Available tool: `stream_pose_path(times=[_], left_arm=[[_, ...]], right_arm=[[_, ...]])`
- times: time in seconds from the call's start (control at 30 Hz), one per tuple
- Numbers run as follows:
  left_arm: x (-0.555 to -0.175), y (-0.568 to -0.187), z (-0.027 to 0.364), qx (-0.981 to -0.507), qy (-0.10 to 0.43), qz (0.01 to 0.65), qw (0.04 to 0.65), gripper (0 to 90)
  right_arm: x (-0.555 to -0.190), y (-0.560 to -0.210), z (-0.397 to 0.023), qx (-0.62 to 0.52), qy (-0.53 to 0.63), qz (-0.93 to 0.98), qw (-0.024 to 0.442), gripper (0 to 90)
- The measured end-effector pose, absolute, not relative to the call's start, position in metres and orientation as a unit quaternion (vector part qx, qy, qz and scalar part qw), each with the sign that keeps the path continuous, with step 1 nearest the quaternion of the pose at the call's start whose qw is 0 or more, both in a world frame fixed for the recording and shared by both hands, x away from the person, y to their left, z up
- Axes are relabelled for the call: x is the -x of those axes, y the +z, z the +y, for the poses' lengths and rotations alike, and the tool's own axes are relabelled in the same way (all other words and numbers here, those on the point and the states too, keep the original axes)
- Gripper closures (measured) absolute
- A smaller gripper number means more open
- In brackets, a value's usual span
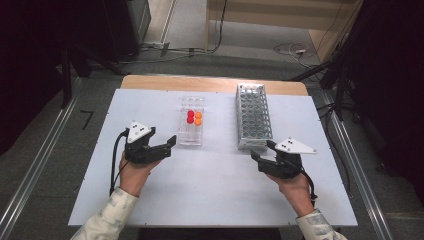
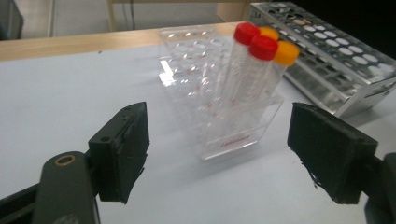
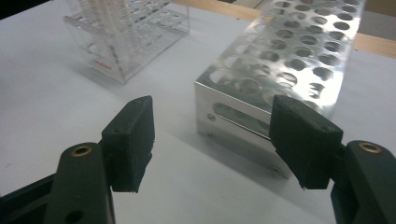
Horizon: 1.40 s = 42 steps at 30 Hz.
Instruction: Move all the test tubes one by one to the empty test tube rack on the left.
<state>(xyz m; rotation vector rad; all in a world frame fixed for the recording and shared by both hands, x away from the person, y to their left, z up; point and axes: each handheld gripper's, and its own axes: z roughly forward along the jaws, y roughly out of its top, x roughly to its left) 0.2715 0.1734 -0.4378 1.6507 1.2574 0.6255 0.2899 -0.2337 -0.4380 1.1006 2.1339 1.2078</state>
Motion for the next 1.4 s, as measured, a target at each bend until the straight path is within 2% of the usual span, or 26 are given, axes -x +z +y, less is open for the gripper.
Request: stream_pose_path(times=[0.37,0.73,1.4], left_arm=[[-0.241,-0.446,0.207,-0.641,0.285,0.542,0.462,15.7],[-0.224,-0.456,0.233,-0.623,0.304,0.567,0.445,15.6],[-0.214,-0.463,0.247,-0.622,0.318,0.576,0.425,15.7]], right_arm=[[-0.277,-0.439,-0.279,-0.429,0.432,0.751,0.254,28.6],[-0.268,-0.45,-0.327,-0.481,0.413,0.725,0.27,27.1],[-0.262,-0.458,-0.355,-0.511,0.402,0.707,0.279,26.7]])
